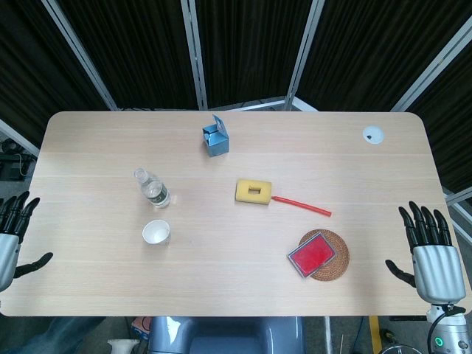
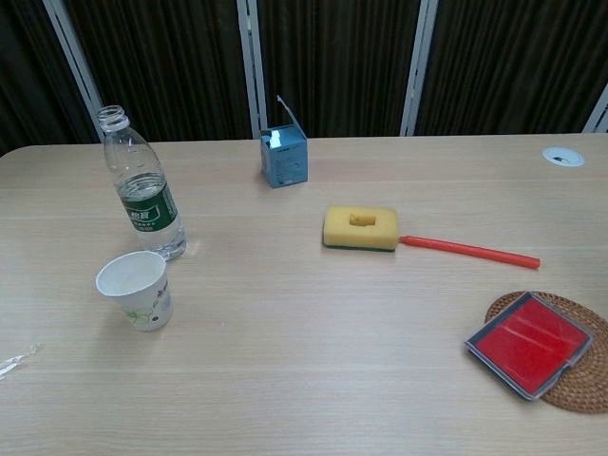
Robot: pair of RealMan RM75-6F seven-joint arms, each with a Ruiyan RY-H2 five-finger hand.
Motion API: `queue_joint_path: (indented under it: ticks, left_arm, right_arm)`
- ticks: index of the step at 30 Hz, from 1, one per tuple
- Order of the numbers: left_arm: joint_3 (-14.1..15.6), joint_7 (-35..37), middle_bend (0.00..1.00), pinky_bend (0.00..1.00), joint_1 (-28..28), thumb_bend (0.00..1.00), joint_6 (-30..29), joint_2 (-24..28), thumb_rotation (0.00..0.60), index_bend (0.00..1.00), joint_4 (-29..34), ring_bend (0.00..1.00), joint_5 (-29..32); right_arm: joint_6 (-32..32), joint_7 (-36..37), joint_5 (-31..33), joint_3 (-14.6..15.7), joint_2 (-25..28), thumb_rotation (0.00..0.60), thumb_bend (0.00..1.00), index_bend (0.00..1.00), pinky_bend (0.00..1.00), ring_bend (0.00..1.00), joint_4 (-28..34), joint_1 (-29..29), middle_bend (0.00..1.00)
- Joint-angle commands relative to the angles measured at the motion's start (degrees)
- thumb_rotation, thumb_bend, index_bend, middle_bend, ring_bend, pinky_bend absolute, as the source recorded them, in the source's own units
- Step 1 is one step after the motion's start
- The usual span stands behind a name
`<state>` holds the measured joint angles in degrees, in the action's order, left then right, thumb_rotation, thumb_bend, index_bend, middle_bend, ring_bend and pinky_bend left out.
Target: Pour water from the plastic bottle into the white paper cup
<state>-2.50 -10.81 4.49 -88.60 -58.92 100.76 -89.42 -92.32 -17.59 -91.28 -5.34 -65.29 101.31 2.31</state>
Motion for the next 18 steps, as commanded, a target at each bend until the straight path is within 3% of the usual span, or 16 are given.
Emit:
queue_joint_path:
  ticks: [1,12,14,18]
  left_arm:
    - [-0.08,0.02,0.0,0.0,0.12,0.0,0.29,-0.01,0.6,0.0,-0.04,0.0,0.31]
    - [-0.84,7.71,0.0,0.0,3.12,0.0,4.96,1.08,0.6,0.0,-1.8,0.0,0.84]
    - [-2.04,12.48,0.0,0.0,5.47,0.0,7.97,0.27,0.6,0.0,-3.4,0.0,1.72]
    - [-4.6,29.28,0.0,0.0,11.71,0.0,15.77,-3.66,0.6,0.0,-11.35,0.0,2.88]
  right_arm:
    - [0.2,-0.1,0.1,0.04,-0.05,0.6,0.0,0.0,0.0,0.0,-0.01,0.05,0.0]
    - [1.26,-0.77,0.68,0.07,-0.54,0.6,0.0,0.0,0.0,0.0,0.02,0.47,0.0]
    - [1.56,-0.9,0.98,-0.02,-0.57,0.6,0.0,0.0,0.0,0.0,0.02,0.61,0.0]
    - [2.69,-1.54,2.62,-0.56,-0.83,0.6,0.0,0.0,0.0,0.0,-0.09,1.1,0.0]
